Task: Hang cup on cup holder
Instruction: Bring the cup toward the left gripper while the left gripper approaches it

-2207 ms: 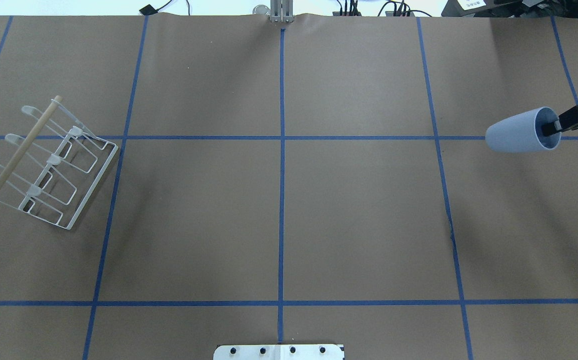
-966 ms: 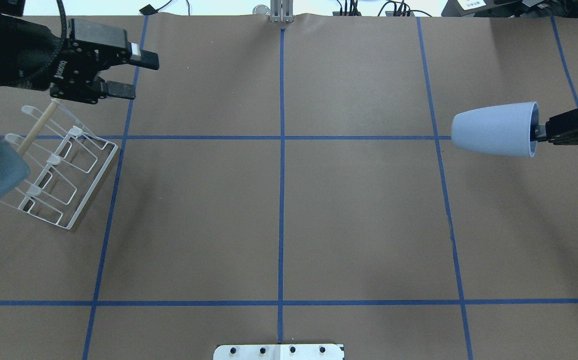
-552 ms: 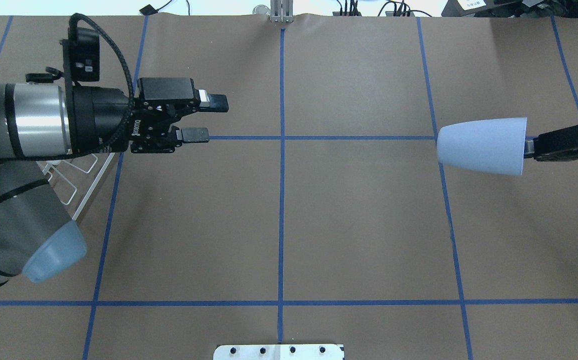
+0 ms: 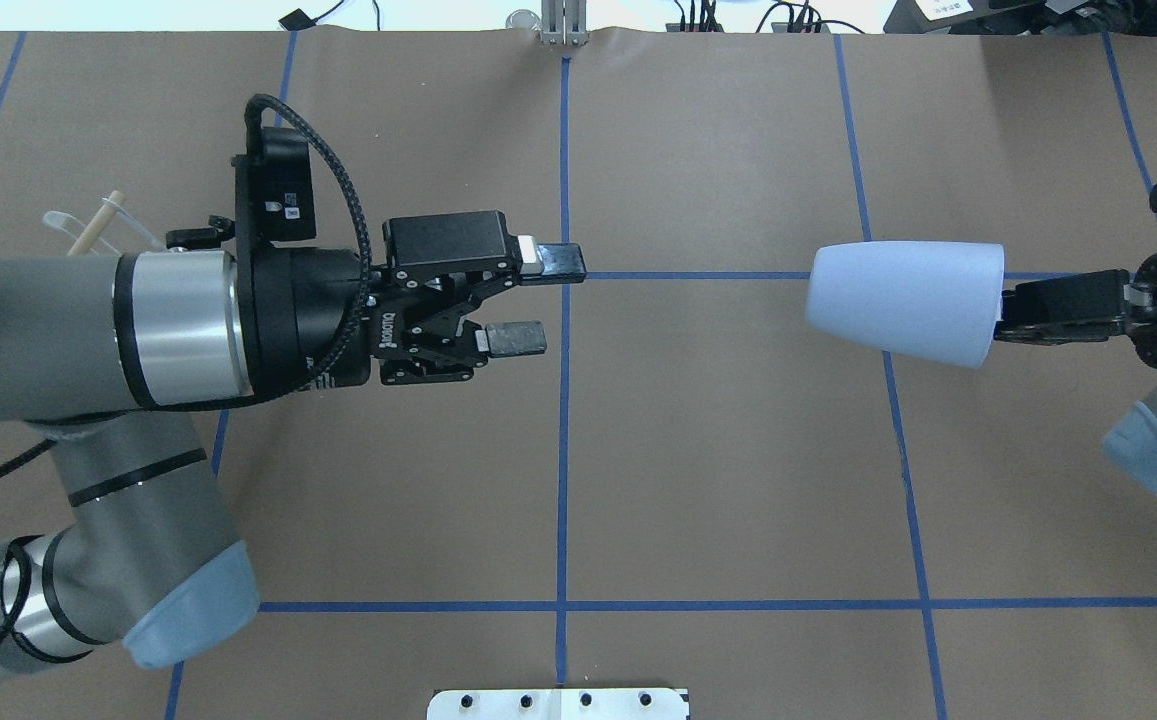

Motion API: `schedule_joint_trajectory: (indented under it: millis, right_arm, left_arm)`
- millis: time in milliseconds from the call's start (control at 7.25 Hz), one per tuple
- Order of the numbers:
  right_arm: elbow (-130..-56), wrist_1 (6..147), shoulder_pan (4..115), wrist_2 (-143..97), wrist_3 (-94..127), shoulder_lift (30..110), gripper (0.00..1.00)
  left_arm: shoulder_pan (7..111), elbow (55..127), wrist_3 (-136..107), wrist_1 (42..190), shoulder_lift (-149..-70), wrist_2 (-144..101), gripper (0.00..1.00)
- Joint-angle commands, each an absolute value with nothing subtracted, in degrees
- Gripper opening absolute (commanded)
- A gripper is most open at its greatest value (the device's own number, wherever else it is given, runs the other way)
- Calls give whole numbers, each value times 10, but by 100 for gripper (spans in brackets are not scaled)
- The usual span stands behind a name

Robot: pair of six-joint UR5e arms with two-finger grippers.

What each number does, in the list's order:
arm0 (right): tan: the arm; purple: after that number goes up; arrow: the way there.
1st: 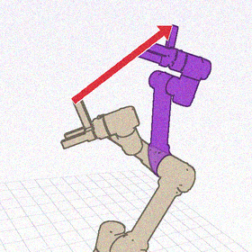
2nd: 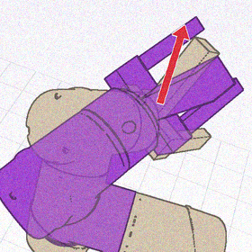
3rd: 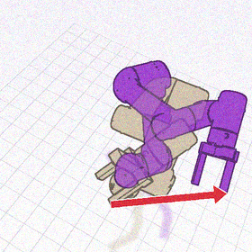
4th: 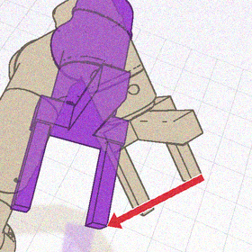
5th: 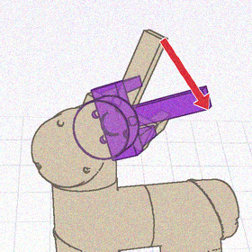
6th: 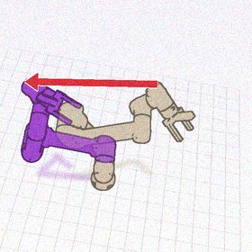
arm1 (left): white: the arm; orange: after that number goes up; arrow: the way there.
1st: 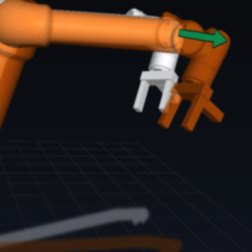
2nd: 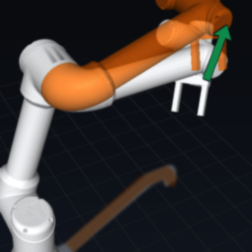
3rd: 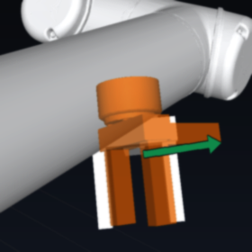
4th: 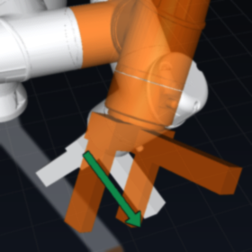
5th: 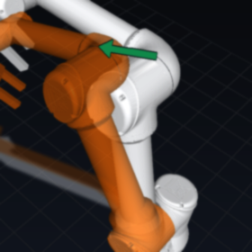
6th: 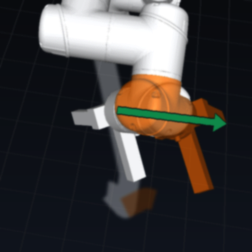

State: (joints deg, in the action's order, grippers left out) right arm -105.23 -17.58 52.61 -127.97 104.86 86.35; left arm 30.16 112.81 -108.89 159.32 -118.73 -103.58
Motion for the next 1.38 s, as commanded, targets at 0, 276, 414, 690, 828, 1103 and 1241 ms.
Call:
schedule_joint_trajectory:
  millis: [0,276,414,690,828,1103,1241]
  right_arm:
    - [-1056,-178,488,-1223,1050,830,0]
    - [-1056,-177,448,-1181,1050,796,0]
    - [-1059,-178,441,-1175,1050,793,0]
    - [-1058,-164,418,-1175,1053,766,0]
    - [-1058,-163,413,-1174,1053,757,0]
    - [-1061,-164,410,-1174,1053,757,0]
    - [-1064,-165,410,-1174,1053,757,0]
  left_arm:
    - [252,1127,-1094,1602,-1206,-996,98]
    - [250,1127,-1094,1601,-1207,-996,98]
    - [250,1128,-1094,1600,-1207,-996,98]
    - [250,1127,-1094,1606,-1224,-987,98]
    - [250,1128,-1094,1623,-1225,-967,98]
    - [250,1121,-1094,1648,-1222,-961,98]
    - [250,1120,-1094,1648,-1221,-961,98]
